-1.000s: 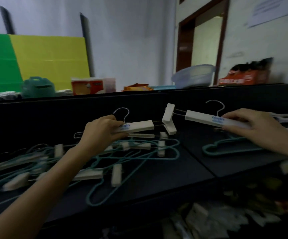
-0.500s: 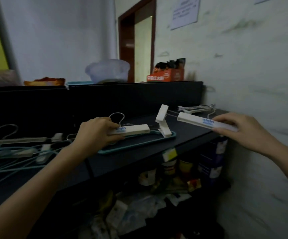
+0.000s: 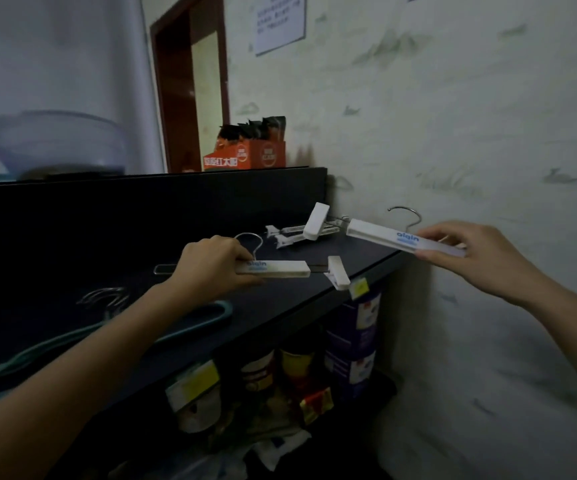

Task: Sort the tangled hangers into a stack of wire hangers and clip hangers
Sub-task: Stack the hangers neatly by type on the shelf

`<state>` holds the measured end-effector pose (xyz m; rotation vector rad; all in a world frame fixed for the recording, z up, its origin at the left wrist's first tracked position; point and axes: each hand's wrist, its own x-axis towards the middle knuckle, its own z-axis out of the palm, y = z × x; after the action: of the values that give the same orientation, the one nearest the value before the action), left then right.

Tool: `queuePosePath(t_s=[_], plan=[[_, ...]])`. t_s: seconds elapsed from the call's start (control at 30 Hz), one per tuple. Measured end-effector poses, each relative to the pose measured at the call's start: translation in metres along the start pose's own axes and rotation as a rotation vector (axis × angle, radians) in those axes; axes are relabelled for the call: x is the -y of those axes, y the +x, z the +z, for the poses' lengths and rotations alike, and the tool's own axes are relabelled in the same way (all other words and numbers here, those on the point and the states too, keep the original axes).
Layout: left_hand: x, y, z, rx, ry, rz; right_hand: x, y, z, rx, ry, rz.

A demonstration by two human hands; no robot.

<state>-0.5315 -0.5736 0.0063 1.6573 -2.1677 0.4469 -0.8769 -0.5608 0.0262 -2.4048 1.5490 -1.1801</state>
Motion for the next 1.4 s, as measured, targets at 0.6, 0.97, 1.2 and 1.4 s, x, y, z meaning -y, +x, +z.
queuePosePath(t_s=[0.6,0.97,1.2,1.4], plan=[[-0.073,0.183,0.133,0.182,0.026,-0.055,-0.166,0.162,0.043,0.15,0.019,-0.065],[-0.092,0.24,0.177,0.238,0.025,-0.2,-0.21,0.256,0.095,0.346,0.075,-0.284],[-0.091,0.245,0.179,0.175,0.097,-0.194,-0.2,0.295,0.147,0.412,0.146,-0.429],[-0.082,0.209,0.15,0.024,0.027,-0.286,-0.187,0.308,0.187,0.51,0.117,-0.479]])
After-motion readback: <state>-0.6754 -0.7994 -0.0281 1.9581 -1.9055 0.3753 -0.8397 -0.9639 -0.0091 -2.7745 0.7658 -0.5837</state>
